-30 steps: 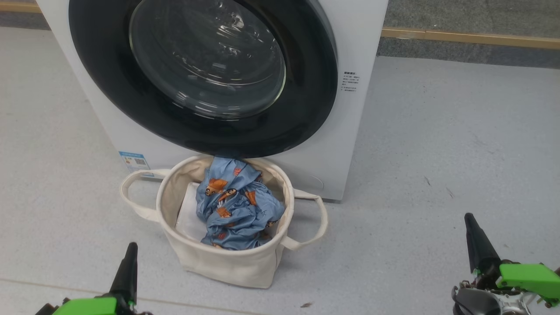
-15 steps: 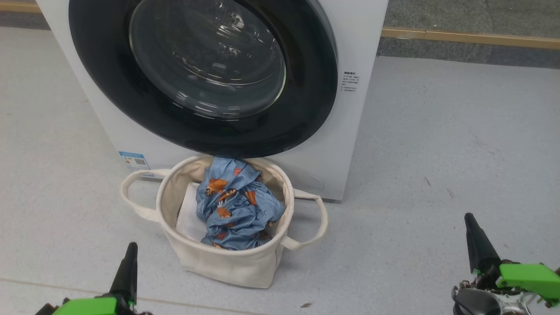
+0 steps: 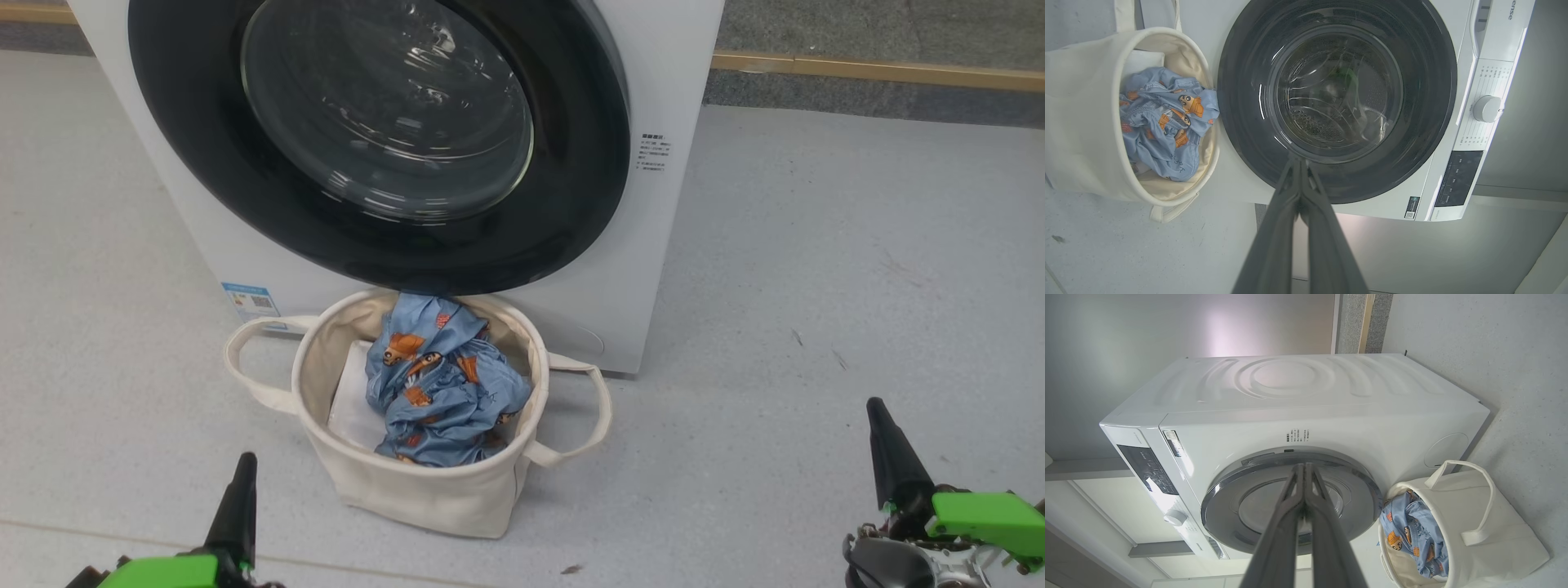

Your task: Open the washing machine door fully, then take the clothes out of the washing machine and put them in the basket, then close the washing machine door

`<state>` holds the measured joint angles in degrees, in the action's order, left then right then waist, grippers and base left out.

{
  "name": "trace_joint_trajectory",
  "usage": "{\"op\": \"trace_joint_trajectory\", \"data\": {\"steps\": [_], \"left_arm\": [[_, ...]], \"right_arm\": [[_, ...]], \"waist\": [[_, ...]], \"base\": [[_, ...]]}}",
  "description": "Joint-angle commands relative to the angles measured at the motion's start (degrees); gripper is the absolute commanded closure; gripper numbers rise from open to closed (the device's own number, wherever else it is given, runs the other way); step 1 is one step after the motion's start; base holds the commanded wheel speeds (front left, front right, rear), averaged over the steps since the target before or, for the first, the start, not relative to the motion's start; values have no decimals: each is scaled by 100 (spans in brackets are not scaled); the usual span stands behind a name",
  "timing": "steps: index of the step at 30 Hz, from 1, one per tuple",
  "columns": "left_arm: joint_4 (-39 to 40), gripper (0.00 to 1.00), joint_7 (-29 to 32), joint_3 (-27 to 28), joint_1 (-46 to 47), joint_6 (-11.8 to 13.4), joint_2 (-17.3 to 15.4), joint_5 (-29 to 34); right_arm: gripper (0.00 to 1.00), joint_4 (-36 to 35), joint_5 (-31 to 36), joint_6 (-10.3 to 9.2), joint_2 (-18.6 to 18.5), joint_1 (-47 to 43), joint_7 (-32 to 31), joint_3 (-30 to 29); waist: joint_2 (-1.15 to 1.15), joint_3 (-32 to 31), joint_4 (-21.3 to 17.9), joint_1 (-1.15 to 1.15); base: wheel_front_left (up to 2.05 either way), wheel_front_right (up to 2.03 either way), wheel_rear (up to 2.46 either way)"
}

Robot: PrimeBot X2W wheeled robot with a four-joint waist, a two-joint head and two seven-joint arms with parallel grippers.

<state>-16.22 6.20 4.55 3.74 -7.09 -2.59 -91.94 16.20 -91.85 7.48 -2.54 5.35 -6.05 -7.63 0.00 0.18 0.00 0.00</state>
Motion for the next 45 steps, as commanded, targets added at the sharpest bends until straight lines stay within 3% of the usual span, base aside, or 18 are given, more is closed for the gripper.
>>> {"op": "trace_joint_trajectory", "data": {"steps": [1,45], "left_arm": [[218,100,29,197,244,-40,-29,-23],[218,100,28,196,244,-40,-29,-23]], "right_arm": [[100,-218,-32,1,-33,84,-44,111],[100,-218,-32,1,-33,84,-43,112]], "waist": [[0,0,0,0],[0,0,0,0]], "base": [[0,0,0],[0,0,0]]}}
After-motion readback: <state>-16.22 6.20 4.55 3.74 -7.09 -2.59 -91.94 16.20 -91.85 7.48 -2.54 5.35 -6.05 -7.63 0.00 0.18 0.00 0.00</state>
